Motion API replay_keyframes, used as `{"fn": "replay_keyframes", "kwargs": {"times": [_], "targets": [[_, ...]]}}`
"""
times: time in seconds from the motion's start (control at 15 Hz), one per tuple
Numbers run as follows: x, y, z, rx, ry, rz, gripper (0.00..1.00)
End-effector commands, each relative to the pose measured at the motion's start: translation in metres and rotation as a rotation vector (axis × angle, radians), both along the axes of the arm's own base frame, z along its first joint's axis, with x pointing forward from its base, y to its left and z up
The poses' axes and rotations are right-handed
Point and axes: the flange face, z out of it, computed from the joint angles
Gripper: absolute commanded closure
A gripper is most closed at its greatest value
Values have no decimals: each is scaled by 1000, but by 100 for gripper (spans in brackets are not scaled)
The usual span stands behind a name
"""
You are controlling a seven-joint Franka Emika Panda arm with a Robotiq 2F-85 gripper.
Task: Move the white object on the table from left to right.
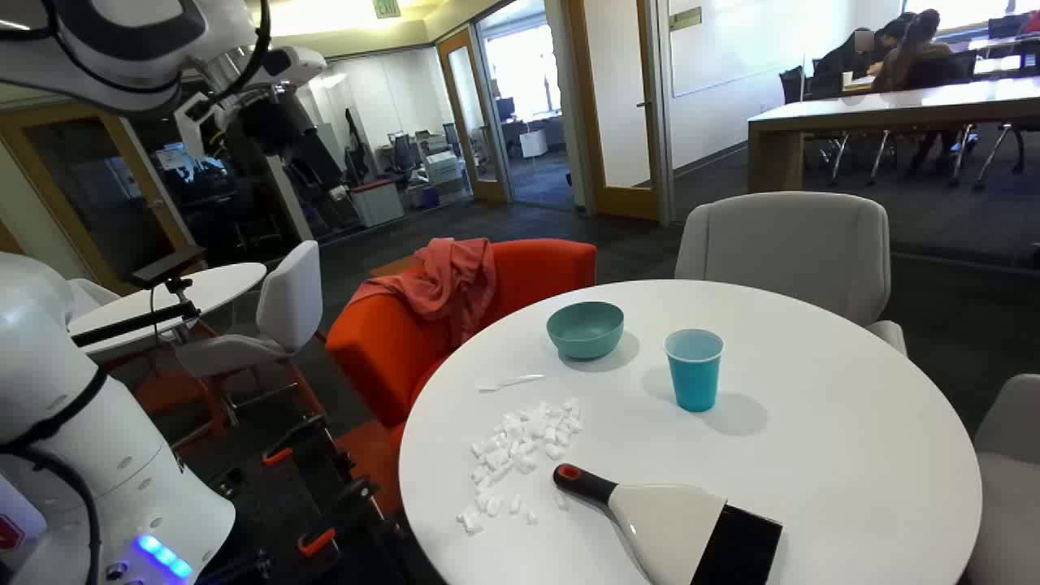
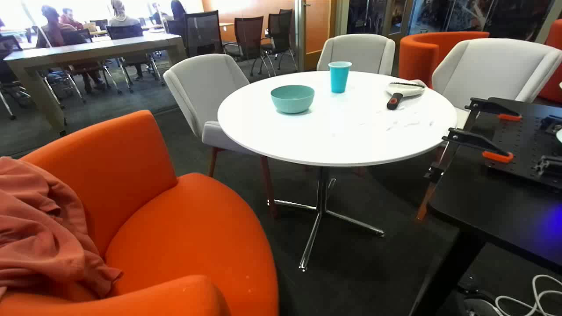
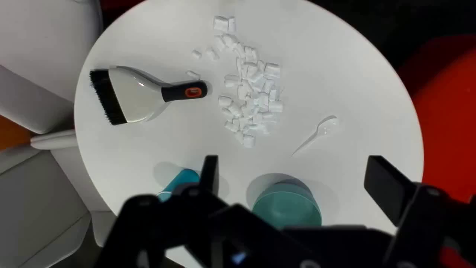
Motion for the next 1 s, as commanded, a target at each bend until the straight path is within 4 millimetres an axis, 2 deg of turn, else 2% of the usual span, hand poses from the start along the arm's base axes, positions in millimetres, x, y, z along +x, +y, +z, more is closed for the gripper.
{"fn": "replay_keyframes", "kwargs": {"times": [0.0,0.2,0.4,0.6,0.8,0.93], "targets": [[0,0,1,0,1,0,0],[0,0,1,0,1,0,0],[24,-13,-9,42,-10,-65,0],[56,-38,-34,141,-54,-177,0],[91,-63,-75,228,-83,-273,0],[109,-71,-107,283,-64,-315,0]]}}
